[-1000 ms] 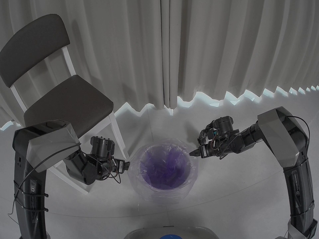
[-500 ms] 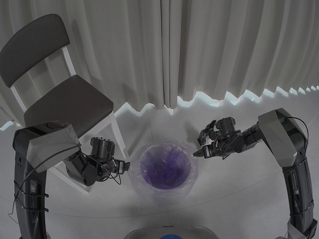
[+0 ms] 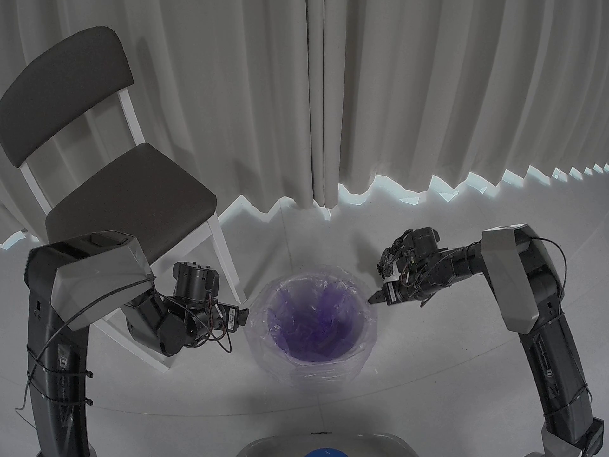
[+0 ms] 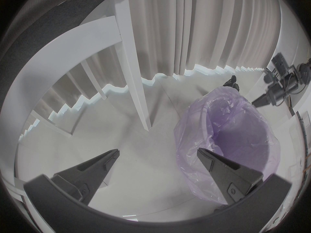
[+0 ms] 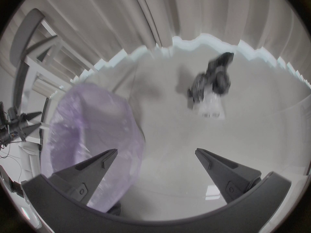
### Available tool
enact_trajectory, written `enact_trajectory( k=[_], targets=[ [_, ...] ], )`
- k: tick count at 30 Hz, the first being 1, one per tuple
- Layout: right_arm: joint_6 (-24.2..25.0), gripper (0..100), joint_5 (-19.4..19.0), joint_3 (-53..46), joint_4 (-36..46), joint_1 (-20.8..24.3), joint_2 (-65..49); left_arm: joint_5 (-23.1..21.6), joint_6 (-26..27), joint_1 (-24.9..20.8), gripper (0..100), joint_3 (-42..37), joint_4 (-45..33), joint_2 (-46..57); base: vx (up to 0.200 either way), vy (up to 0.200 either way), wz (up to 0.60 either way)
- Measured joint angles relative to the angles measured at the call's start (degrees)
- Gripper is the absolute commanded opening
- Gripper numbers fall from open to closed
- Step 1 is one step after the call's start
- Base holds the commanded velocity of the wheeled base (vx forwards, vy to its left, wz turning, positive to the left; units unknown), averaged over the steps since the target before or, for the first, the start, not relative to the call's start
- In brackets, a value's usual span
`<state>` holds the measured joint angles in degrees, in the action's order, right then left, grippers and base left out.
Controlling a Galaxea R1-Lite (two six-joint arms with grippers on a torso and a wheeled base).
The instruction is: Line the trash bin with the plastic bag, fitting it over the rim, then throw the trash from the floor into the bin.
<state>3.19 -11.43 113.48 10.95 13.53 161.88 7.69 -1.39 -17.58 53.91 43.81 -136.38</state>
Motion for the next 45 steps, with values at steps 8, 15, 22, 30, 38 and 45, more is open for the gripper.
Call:
enact_trajectory(
  k=[8, 15, 22, 30, 38, 45],
  targets=[
    [0.5, 100, 0.0, 1.1, 4.0, 0.1, 3.3, 0.0, -0.4, -0.1, 100, -0.1, 0.0, 0.0, 0.000, 0.000, 0.00],
    [0.9, 100, -0.4, 1.1, -3.7, -1.5, -1.0, 0.0, -0.5, -0.2, 100, -0.9, 1.2, 0.3, 0.000, 0.000, 0.00],
    [0.9, 100, -0.5, -2.8, -12.3, -2.2, -7.8, 0.0, -0.4, -0.4, 100, -1.8, 2.7, 0.2, 0.000, 0.000, 0.00],
    [0.7, 100, -0.5, -20.8, -24.0, -2.1, -15.3, -0.2, -0.1, -0.9, 100, -1.6, 2.5, -1.6, 0.000, 0.000, 0.00],
    [0.5, 100, -0.8, -36.3, -35.6, -2.0, -24.2, -2.2, 0.1, -0.9, 100, 3.3, 0.3, -5.9, 0.000, 0.000, 0.00],
    [0.4, 100, -1.3, -40.4, -36.4, -2.0, -29.0, -2.4, 0.4, -0.9, 100, 14.1, -9.2, -9.0, 0.000, 0.000, 0.00]
  ],
)
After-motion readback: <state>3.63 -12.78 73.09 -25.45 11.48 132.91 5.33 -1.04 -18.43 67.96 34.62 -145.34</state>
